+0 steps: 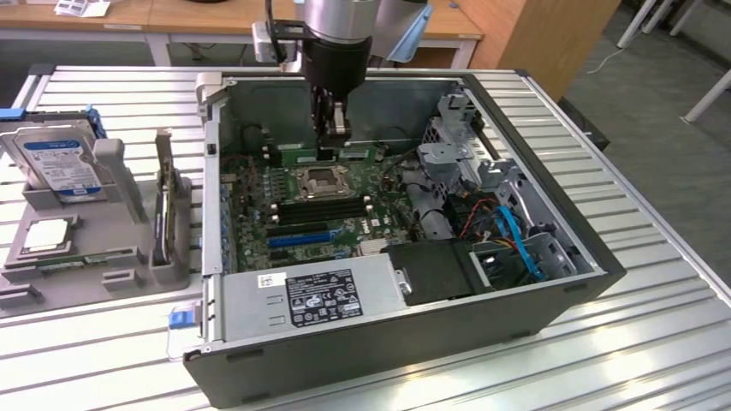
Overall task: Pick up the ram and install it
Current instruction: 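Insert the ram into the slot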
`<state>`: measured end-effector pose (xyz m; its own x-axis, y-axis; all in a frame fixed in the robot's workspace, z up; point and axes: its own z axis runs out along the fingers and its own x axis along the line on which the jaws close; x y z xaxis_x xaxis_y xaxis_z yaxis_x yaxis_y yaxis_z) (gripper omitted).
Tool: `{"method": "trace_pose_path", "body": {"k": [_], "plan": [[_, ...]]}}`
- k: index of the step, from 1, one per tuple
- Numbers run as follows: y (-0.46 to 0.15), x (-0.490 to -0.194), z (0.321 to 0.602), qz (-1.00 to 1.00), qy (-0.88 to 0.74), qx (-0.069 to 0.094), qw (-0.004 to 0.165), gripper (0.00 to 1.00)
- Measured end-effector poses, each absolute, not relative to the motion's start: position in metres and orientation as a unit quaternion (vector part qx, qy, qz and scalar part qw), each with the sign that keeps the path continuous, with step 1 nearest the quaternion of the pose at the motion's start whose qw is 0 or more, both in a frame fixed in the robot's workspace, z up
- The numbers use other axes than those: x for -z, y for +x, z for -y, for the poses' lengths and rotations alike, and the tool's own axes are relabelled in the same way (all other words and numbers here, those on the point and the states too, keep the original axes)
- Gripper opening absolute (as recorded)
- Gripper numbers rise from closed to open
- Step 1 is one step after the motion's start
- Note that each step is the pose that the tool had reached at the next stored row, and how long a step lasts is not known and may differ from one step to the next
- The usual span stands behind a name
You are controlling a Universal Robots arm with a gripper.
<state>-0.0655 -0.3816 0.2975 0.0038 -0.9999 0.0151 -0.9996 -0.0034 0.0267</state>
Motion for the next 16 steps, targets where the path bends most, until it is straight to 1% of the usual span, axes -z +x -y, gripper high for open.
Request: {"method": "trace_pose_path", "body": {"k": [16], "plan": [[-0.066, -0.268, 0.382, 0.706, 0.708, 0.004, 0.015, 0.13]]}}
